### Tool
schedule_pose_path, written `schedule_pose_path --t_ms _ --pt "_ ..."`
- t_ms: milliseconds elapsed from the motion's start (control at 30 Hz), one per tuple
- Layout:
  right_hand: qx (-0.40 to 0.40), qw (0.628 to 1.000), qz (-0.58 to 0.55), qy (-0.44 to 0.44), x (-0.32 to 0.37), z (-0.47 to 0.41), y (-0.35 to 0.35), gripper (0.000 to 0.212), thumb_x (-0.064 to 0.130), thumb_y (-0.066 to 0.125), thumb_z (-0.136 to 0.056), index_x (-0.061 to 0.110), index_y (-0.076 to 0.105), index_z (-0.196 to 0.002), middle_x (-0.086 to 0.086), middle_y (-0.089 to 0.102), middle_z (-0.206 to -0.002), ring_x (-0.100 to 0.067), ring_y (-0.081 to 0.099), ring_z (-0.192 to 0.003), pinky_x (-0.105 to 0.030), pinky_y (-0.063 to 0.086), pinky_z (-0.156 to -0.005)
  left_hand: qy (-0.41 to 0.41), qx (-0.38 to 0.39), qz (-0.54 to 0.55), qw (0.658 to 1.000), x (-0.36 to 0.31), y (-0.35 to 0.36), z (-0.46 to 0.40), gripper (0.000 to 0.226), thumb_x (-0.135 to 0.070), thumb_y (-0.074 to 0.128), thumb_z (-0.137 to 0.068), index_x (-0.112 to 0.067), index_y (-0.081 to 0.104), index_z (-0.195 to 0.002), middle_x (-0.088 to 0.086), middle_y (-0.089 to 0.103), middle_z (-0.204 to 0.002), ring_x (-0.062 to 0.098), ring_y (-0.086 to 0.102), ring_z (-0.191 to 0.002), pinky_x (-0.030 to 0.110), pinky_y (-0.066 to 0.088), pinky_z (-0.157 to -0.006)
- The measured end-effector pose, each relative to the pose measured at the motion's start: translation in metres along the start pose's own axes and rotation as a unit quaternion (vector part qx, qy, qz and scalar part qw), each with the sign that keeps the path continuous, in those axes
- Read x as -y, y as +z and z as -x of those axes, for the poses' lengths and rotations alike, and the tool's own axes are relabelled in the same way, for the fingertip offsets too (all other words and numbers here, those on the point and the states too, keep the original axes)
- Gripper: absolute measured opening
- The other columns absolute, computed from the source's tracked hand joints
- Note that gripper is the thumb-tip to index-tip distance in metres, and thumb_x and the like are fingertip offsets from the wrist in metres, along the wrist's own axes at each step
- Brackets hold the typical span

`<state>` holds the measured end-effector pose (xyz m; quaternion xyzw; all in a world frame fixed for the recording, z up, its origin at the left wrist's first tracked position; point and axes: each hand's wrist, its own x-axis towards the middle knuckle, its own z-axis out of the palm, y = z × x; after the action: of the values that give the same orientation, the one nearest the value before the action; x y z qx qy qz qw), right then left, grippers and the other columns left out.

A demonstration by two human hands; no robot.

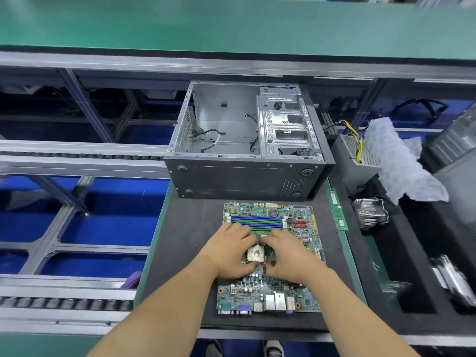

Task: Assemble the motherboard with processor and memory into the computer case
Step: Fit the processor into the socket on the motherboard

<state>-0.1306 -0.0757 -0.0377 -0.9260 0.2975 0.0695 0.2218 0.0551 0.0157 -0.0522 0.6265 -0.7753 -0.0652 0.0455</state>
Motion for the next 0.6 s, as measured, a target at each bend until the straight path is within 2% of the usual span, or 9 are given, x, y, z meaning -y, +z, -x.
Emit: schedule_pose_path --t_ms 133,233,333,400,500,600 --pt "-0.033 0.998 -0.047 0.016 0.002 0.0 -0.007 0.017 0.03 0.058 -0.091 0.021 0.065 -0.102 0.007 0.063 -0.089 -0.014 0.056 -0.084 -0.034 0.051 -0.079 -0.001 -0.006 0.006 1.0 -0.002 0.0 0.0 0.049 -0.06 0.043 -0.085 -0.023 0.057 -0.114 -0.006 0.05 -0.107 0.017 0.043 -0.096 0.035 0.035 -0.093" --pt "-0.089 0.994 -0.055 0.044 -0.001 -0.002 -0.009 0.025 0.031 0.051 -0.103 0.016 0.069 -0.111 0.001 0.071 -0.094 -0.016 0.063 -0.085 -0.035 0.053 -0.08 -0.007 -0.002 0.004 1.0 -0.003 0.002 0.0 0.049 -0.06 0.043 -0.086 -0.023 0.055 -0.114 -0.006 0.049 -0.107 0.016 0.042 -0.097 0.034 0.033 -0.093" --pt "-0.125 0.98 -0.125 0.087 -0.002 -0.006 -0.01 0.031 0.034 0.057 -0.102 0.016 0.068 -0.125 0.001 0.075 -0.103 -0.016 0.068 -0.093 -0.034 0.054 -0.086 -0.011 0.001 -0.004 1.0 -0.002 0.001 0.0 0.049 -0.062 0.041 -0.086 -0.022 0.054 -0.111 -0.006 0.048 -0.105 0.016 0.041 -0.095 0.034 0.033 -0.091" --pt "-0.136 0.971 -0.16 0.118 -0.003 -0.011 -0.01 0.031 0.035 0.061 -0.1 0.016 0.07 -0.123 0.003 0.075 -0.096 -0.013 0.067 -0.087 -0.03 0.054 -0.082 -0.013 0.0 -0.006 1.0 -0.002 0.002 -0.001 0.049 -0.062 0.041 -0.086 -0.022 0.054 -0.11 -0.006 0.048 -0.104 0.016 0.041 -0.095 0.034 0.033 -0.091" --pt "-0.132 0.969 -0.161 0.131 -0.005 -0.017 -0.01 0.025 0.036 0.061 -0.099 0.02 0.074 -0.114 0.011 0.07 -0.077 -0.004 0.061 -0.07 -0.022 0.046 -0.066 -0.014 0.002 -0.001 1.0 -0.002 0.003 -0.001 0.05 -0.062 0.041 -0.086 -0.022 0.055 -0.114 -0.006 0.048 -0.107 0.017 0.042 -0.098 0.034 0.033 -0.093" --pt "-0.128 0.969 -0.167 0.13 -0.008 -0.019 -0.01 0.023 0.037 0.061 -0.099 0.021 0.075 -0.108 0.011 0.07 -0.078 -0.004 0.061 -0.071 -0.025 0.049 -0.068 -0.014 0.009 -0.002 1.0 -0.002 0.003 -0.001 0.051 -0.062 0.04 -0.087 -0.022 0.054 -0.116 -0.005 0.048 -0.108 0.017 0.042 -0.099 0.035 0.034 -0.093"
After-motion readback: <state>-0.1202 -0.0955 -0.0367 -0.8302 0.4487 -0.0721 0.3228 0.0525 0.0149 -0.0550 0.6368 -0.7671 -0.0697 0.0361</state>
